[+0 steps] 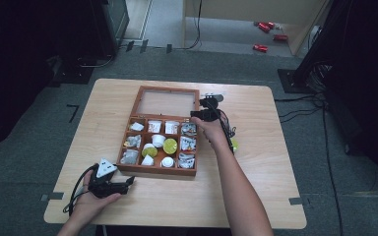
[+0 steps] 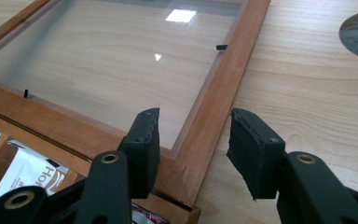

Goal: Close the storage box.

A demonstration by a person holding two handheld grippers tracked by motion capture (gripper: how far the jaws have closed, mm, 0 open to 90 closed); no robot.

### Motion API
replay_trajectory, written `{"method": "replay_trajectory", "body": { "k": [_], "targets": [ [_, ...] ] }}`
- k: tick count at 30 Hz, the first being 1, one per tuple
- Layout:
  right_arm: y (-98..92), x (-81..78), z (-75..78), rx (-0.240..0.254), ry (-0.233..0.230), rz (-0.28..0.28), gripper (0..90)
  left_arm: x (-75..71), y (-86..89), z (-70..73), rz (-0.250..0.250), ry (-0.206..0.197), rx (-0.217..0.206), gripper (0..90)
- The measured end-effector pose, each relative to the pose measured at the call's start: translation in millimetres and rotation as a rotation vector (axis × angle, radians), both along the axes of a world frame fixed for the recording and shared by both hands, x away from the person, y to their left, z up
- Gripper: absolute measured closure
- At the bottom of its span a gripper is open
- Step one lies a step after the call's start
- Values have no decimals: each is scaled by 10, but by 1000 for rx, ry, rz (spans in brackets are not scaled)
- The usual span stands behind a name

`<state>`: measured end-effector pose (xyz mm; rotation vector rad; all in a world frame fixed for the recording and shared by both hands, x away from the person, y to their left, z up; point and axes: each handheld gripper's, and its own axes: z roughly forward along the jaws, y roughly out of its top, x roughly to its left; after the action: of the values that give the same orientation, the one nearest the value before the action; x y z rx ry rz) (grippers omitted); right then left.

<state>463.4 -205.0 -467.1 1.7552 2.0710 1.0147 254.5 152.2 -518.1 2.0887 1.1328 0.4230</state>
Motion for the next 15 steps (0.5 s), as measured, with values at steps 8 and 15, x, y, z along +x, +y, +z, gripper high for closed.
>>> {"method": "replay_trajectory", "body": {
  "k": [8,15],
  "targets": [
    [28,86,-27,15,13,-3,539,2,3,0,-1,2,-2,155],
    [-23,153,-77,54,40,-11,534,8,5,0,-3,2,-6,155]
  ]
}}
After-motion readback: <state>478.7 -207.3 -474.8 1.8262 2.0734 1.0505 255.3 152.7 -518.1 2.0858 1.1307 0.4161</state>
